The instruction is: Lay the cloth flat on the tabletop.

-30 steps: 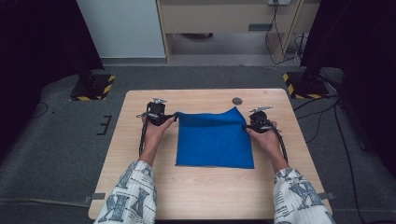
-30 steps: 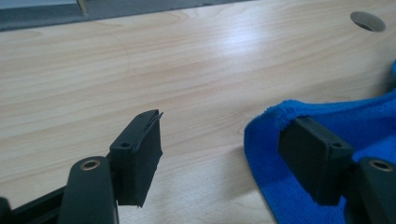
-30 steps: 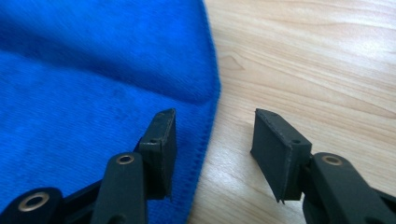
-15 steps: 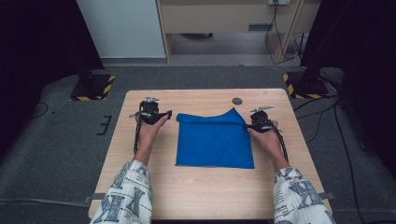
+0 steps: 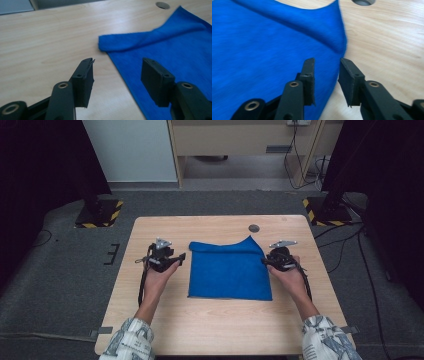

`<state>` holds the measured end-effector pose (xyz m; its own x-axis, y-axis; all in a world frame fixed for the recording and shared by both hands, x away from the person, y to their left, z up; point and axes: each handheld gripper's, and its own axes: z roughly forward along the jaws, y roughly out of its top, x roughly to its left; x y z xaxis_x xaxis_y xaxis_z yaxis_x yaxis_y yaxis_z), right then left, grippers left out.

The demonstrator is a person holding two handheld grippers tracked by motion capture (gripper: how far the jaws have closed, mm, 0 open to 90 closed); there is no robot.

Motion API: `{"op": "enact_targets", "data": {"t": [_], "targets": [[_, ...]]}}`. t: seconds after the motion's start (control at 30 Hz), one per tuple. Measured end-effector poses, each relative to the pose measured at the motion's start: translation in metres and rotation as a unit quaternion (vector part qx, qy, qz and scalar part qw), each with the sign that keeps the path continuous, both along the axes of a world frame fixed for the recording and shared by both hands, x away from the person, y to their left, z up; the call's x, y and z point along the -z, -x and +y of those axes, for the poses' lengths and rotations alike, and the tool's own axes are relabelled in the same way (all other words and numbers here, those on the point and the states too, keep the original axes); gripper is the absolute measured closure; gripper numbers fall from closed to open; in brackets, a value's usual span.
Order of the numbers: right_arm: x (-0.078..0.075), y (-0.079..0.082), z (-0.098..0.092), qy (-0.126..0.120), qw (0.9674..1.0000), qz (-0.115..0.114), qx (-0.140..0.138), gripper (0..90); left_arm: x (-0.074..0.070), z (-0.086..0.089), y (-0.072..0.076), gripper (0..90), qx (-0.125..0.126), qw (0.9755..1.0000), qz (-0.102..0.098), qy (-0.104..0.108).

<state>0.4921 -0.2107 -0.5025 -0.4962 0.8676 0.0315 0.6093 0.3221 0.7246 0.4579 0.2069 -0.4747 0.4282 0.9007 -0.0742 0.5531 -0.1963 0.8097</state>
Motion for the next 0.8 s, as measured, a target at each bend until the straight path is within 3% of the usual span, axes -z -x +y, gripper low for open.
{"op": "enact_targets", "data": {"t": [0.17,0.33,0.57,0.73,0.8], "targets": [[0.001,0.025,0.0,-0.007,0.9998,-0.003,-0.017,68.3,0.014,-0.01,0.026,46.4,0.034,0.9994,0.008,0.0],[0.008,0.048,-0.003,-0.013,0.9995,-0.001,-0.028,69.2,0.026,-0.014,0.048,45.9,0.052,0.9986,0.012,-0.008],[0.017,0.073,-0.007,-0.007,0.9995,0.006,-0.03,60.0,0.035,-0.019,0.069,38.4,0.069,0.9972,0.02,-0.018],[0.022,0.083,-0.012,-0.014,0.9994,0.016,-0.028,56.3,0.049,-0.028,0.08,37.9,0.093,0.9935,0.04,-0.054],[0.023,0.086,-0.011,-0.009,0.9994,0.016,-0.028,55.8,0.051,-0.029,0.081,38.5,0.096,0.9928,0.042,-0.059]]}}
